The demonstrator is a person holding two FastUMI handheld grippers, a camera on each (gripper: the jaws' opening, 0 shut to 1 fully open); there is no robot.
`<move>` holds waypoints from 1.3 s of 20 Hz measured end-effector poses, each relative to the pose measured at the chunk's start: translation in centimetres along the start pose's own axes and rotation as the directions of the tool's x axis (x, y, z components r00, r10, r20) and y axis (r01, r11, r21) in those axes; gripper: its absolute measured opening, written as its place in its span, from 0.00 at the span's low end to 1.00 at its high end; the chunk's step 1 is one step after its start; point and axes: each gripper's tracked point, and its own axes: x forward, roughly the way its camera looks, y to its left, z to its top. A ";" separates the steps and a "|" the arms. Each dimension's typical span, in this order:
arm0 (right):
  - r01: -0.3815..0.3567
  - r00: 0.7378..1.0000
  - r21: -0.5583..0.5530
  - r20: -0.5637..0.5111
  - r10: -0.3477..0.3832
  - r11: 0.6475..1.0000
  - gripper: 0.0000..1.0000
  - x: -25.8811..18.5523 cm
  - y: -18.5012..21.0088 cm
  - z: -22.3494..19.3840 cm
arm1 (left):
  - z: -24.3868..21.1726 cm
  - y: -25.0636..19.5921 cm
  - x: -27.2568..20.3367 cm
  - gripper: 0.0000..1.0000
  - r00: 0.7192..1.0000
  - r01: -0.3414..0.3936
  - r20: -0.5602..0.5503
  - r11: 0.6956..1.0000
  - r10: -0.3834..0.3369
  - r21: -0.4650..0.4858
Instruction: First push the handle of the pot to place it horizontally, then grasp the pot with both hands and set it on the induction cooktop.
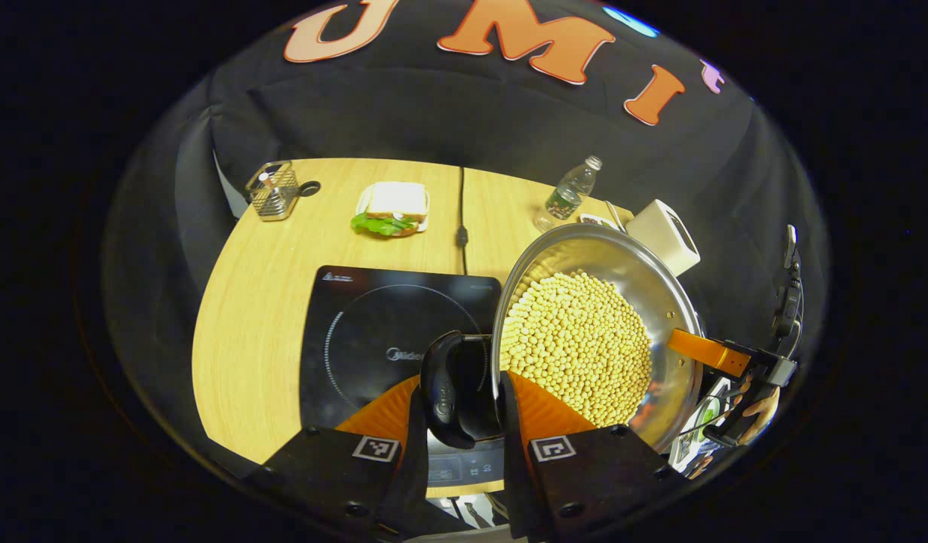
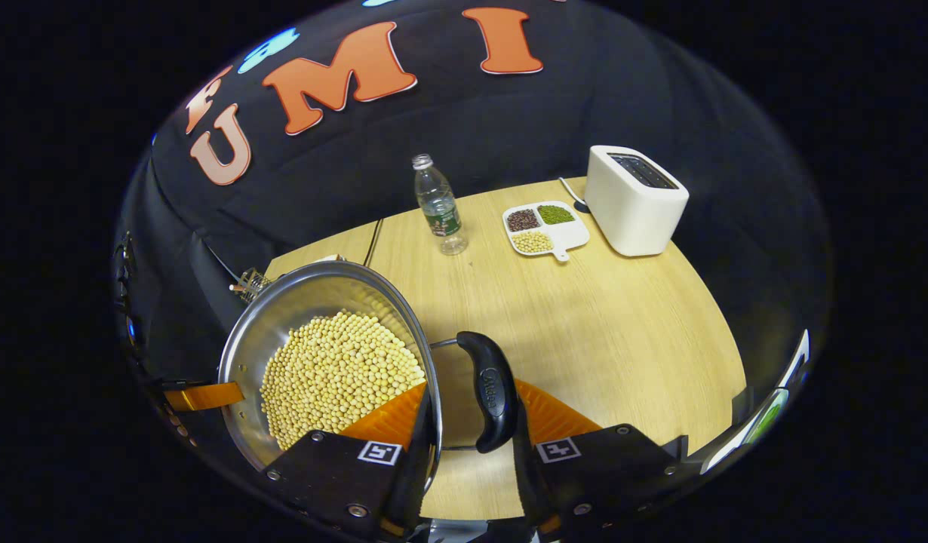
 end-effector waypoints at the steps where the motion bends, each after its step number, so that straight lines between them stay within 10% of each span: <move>1: -0.006 1.000 -0.002 0.000 0.006 1.000 0.50 0.2 0.0 0.0 | 0.1 1.3 -0.6 0.49 1.000 -0.007 0.004 1.000 0.007 -0.009; 15: -0.024 0.997 -0.008 -0.080 0.024 1.000 0.51 0.9 0.1 -0.2 | -1.2 13.8 0.1 0.49 0.998 -0.059 -0.038 0.996 0.057 -0.064; 26: 0.014 0.992 -0.035 -0.123 -0.018 0.999 0.58 0.4 0.3 -0.1 | -1.6 13.6 2.0 0.50 0.996 -0.070 -0.055 0.992 0.065 -0.100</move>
